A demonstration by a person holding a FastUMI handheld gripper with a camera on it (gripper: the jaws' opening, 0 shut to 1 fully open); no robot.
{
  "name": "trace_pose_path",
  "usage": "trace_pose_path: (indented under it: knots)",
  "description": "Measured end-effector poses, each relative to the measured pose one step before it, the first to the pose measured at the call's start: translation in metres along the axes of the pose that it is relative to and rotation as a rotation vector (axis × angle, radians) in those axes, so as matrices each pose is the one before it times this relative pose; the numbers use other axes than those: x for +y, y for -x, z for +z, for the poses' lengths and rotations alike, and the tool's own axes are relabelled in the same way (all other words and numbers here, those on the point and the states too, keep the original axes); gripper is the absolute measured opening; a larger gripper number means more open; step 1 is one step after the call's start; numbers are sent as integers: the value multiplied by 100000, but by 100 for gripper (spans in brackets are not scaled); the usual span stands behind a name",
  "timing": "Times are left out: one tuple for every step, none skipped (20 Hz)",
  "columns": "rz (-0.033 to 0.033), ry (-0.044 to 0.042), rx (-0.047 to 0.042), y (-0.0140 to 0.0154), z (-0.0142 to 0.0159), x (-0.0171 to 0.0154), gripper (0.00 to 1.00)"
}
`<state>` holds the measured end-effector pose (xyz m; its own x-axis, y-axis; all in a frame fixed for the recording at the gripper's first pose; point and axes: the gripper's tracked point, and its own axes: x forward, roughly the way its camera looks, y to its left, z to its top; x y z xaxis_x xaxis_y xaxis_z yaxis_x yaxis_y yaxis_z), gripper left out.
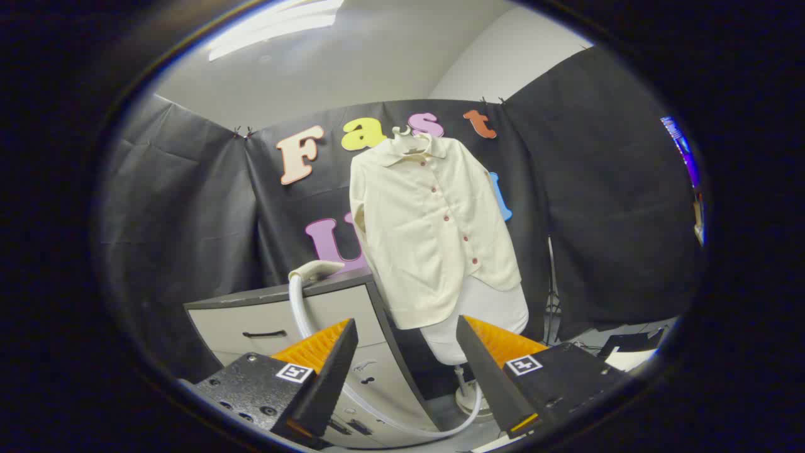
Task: Iron the clothes twice with a garment steamer, once on the left side and once on the right side.
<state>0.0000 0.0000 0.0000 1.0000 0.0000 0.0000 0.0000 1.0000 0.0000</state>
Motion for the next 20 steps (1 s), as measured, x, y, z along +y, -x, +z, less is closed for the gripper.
trace_pose_path:
  knots:
    - [816, 287, -439, -91, 429, 460, 96]
    - [981, 659, 79, -120, 261, 566, 96]
    - [1047, 1173, -257, -84, 306, 664, 96]
    - [847, 1773, -87, -167, 333, 656, 96]
    - [958, 2740, 552, -212, 98, 668, 96]
    - [643, 2749, 689, -181, 57, 551, 96]
    - [-229, 3241, 921, -147, 42, 376, 96]
    - [-296, 2467, 674, -153, 69, 275, 96]
    - [-75, 2243, 1059, -146, -64, 364, 96]
    - [550, 1778, 795, -89, -4, 447, 96]
    - [376, 1484, 865, -101, -77, 384, 96]
    - [175, 684, -2, -58, 136, 193, 96]
    - [57, 235, -78, -150, 160, 104, 96]
    - [19, -409, -105, -74, 112, 113, 96]
    - [-144, -770, 108, -87, 66, 4, 96]
    - [-308, -1100, -139, -157, 170, -27, 96]
    - [-154, -974, -22, -157, 194, -61, 96]
    - [-164, -447, -342, -102, 444, 57, 96]
    - [30, 78, -394, -190, 378, 69, 96]
    - [-321, 480, -217, -271, 494, 29, 96]
